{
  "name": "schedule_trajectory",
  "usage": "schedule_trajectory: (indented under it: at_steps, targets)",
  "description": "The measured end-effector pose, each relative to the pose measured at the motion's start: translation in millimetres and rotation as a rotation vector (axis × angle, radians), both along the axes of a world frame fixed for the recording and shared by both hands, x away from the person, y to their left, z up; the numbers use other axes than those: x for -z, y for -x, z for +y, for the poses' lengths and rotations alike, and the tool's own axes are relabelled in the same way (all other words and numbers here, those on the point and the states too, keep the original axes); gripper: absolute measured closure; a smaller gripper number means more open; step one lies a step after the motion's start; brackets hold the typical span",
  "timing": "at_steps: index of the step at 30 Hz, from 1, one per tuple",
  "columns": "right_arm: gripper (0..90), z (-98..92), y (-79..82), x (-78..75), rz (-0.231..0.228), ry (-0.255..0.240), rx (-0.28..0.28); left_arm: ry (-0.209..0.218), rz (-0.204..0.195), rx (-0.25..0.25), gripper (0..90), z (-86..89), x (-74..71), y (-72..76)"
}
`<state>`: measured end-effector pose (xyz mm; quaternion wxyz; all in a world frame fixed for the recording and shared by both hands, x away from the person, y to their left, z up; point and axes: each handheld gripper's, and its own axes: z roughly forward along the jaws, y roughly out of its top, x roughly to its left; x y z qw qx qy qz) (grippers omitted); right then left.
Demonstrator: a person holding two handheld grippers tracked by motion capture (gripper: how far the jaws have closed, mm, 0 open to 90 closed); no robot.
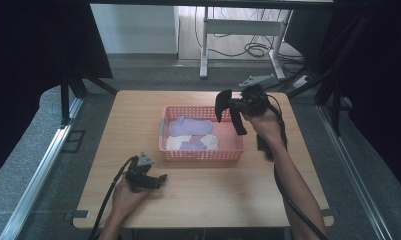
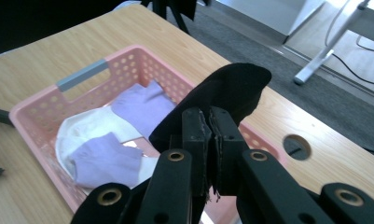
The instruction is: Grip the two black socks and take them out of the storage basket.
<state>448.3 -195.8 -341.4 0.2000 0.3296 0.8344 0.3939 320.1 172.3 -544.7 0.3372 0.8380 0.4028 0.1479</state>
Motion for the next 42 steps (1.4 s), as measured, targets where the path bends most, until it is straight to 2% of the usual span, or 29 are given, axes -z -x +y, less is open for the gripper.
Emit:
schedule_trajectory:
  at_steps: [3,6,7,12,13,16,17,21,30,33,34,35,36,39,40,42]
  targets:
    - [85.9,-15.7,1.3,-2.6,-0.006,-0.012,0.034,0.0,0.0,0.0,12.8,0.0,0.0,0.0]
    - [86.0,-23.4,2.2,-4.0,-0.01,-0.012,0.049,0.0,0.0,0.0,12.8,0.0,0.0,0.0]
    - [85.9,-31.7,3.4,-5.5,-0.014,-0.014,0.067,0.0,0.0,0.0,12.8,0.0,0.0,0.0]
    - [85.9,-46.5,5.4,-7.3,-0.022,-0.01,0.1,0.001,0.0,0.0,12.8,0.0,0.0,0.0]
    - [85.8,-55.1,6.5,-7.2,-0.021,-0.012,0.121,0.003,0.0,-0.001,12.8,-0.2,0.1,0.1]
    - [85.9,-63.6,7.1,-5.8,-0.019,-0.016,0.14,0.002,0.0,0.001,12.8,0.0,0.0,0.0]
    - [85.8,-73.3,7.7,-3.2,-0.016,-0.016,0.162,0.0,0.0,0.002,12.8,0.1,-0.1,0.0]
    - [85.9,-83.7,8.5,1.3,-0.007,-0.017,0.189,0.002,0.002,0.0,12.8,-0.1,0.0,0.2]
    - [85.7,-113.0,7.6,24.8,0.026,-0.016,0.262,0.002,0.002,0.001,12.8,-0.1,0.0,0.2]
    - [85.6,-121.2,6.1,35.8,0.045,-0.02,0.286,0.002,0.002,0.0,12.8,-0.1,0.0,0.2]
    - [85.5,-125.7,4.6,44.2,0.06,-0.021,0.301,0.003,0.003,-0.001,12.8,-0.2,0.0,0.3]
    - [85.5,-125.7,4.6,44.2,0.06,-0.021,0.301,0.003,0.003,-0.001,12.8,-0.2,0.0,0.3]
    - [85.3,-129.7,2.7,53.6,0.075,-0.019,0.315,0.003,0.003,-0.001,12.8,-0.2,0.0,0.3]
    - [85.3,-131.4,1.2,61.1,0.085,-0.011,0.323,0.003,0.003,-0.001,12.8,-0.1,0.0,0.3]
    - [85.1,-132.2,-0.7,70.2,0.1,0.004,0.329,0.003,0.003,-0.001,12.8,-0.1,0.0,0.3]
    - [85.1,-132.3,-1.9,75.0,0.107,0.01,0.331,0.003,0.003,-0.001,12.8,-0.2,0.0,0.3]
